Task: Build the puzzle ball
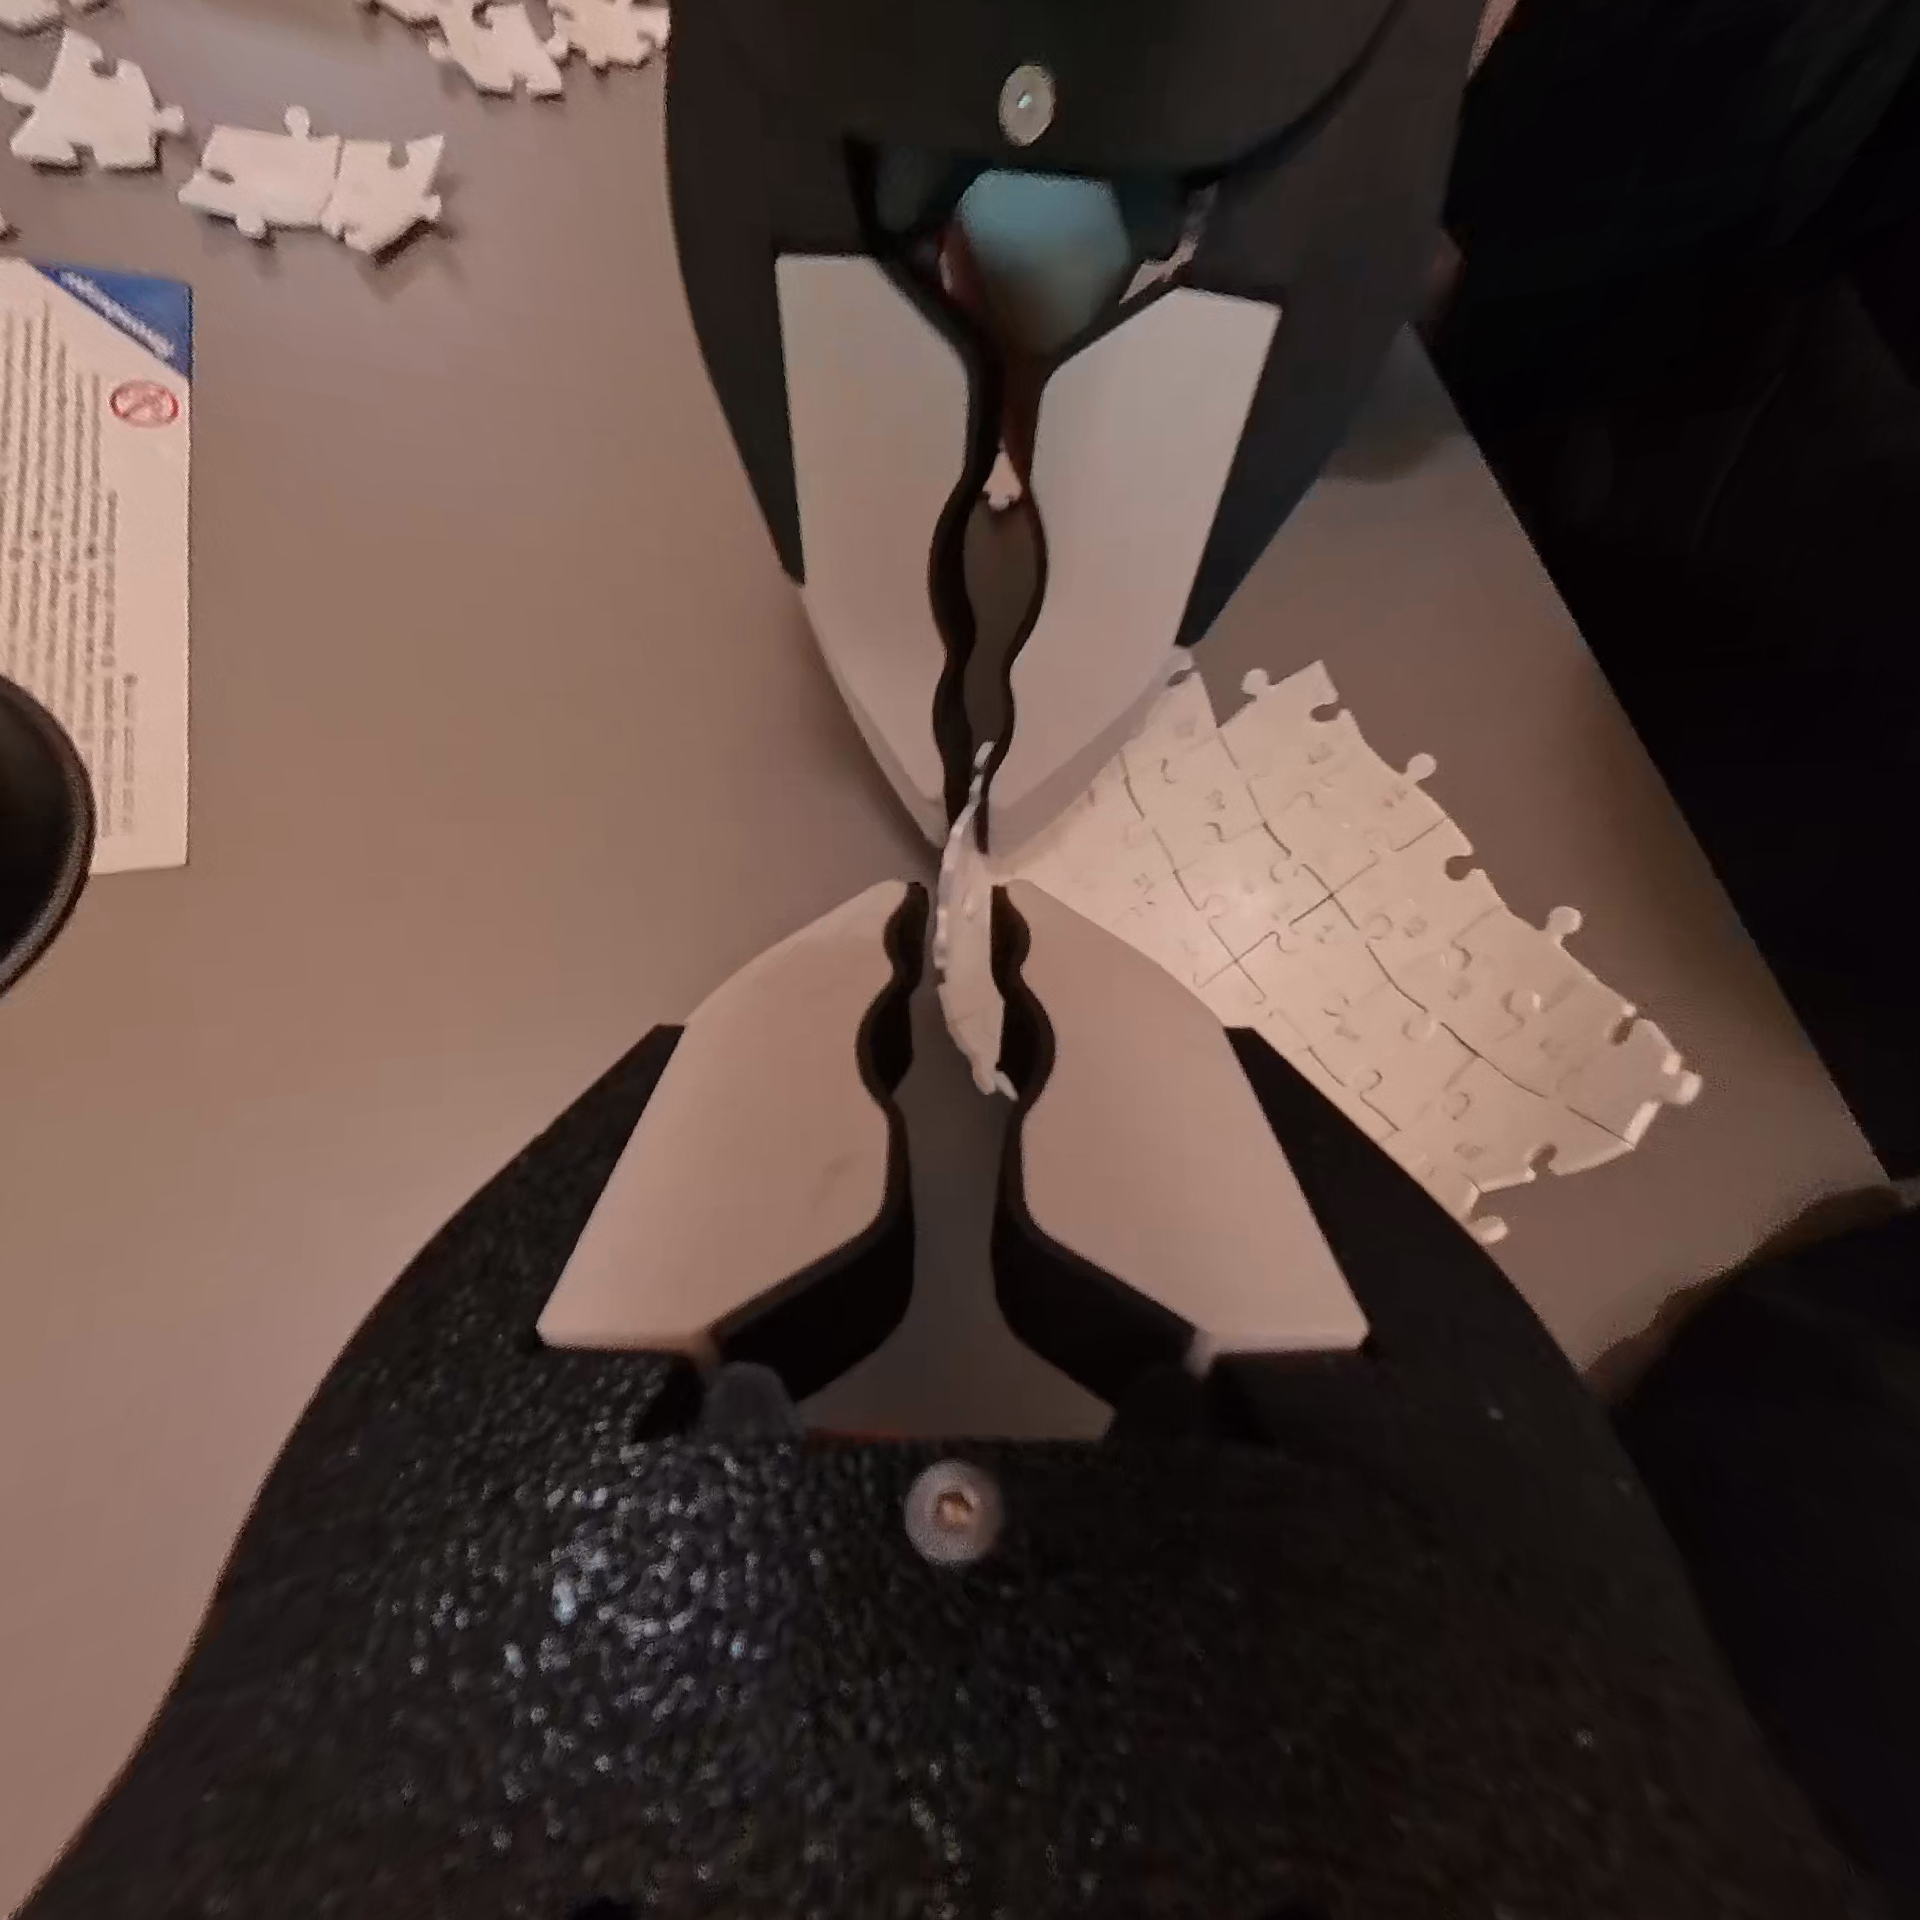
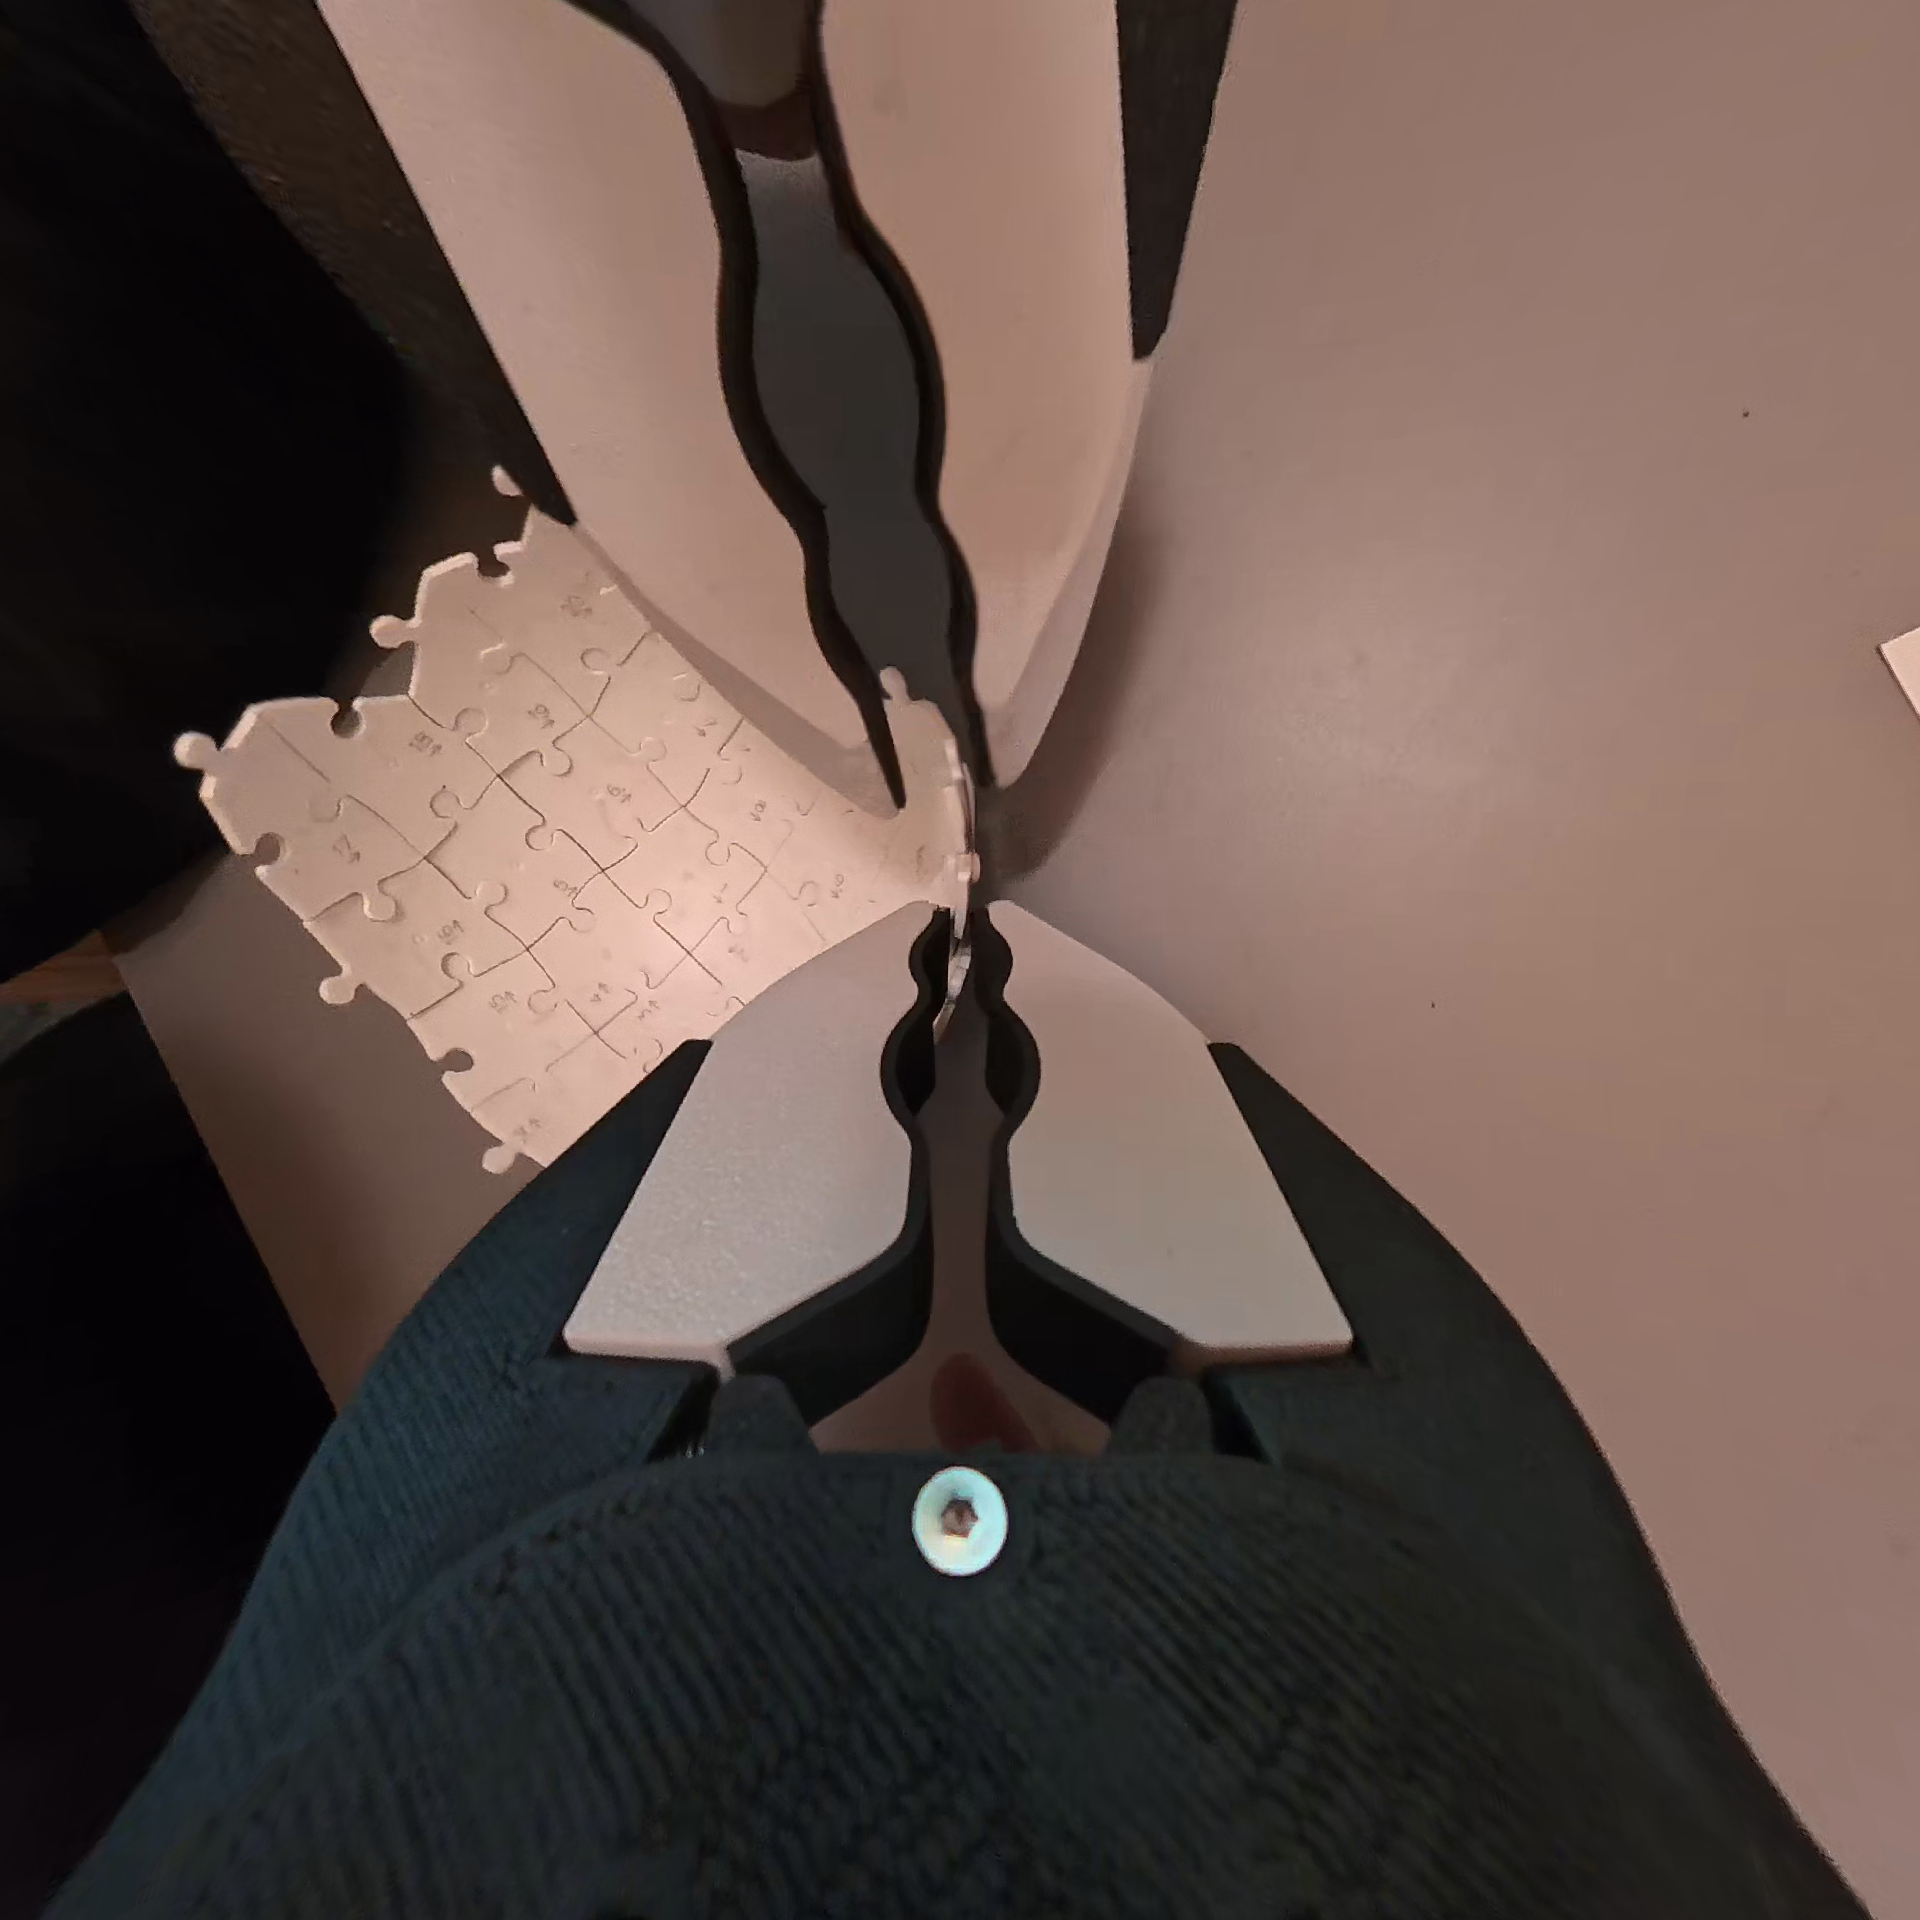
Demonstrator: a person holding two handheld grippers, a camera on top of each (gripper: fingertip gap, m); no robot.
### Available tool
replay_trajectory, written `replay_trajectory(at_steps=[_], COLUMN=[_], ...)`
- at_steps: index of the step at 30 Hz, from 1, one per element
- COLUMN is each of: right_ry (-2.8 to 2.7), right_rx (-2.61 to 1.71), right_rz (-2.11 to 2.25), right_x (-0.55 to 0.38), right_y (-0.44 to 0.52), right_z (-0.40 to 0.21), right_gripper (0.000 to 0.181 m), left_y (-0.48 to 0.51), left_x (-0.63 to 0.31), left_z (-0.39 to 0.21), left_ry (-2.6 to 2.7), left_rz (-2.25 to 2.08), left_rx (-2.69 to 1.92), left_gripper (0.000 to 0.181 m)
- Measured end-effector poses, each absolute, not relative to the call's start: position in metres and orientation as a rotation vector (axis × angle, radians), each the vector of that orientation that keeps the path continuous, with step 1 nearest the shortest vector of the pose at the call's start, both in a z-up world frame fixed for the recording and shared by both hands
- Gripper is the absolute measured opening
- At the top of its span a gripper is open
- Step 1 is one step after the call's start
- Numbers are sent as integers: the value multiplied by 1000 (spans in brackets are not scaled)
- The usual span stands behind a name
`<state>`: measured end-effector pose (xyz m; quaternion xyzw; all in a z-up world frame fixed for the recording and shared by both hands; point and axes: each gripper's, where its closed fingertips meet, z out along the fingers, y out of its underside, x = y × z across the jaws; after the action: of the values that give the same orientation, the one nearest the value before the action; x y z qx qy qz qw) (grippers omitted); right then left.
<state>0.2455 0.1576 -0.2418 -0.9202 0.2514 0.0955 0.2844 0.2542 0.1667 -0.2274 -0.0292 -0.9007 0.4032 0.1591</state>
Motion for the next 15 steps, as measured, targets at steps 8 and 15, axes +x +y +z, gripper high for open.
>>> replay_trajectory(at_steps=[8, 15], right_ry=[685, 730], right_rx=[-2460, -2484], right_rz=[279, 196], right_x=[244, 242], right_y=[155, 135], right_z=[-242, -225], right_gripper=[19, 18], left_y=[164, 162], left_x=[255, 257], left_z=[-231, -224], left_ry=[-2618, -2626], left_rz=[1143, 1207], left_rx=[-148, -171], left_gripper=[1, 1])
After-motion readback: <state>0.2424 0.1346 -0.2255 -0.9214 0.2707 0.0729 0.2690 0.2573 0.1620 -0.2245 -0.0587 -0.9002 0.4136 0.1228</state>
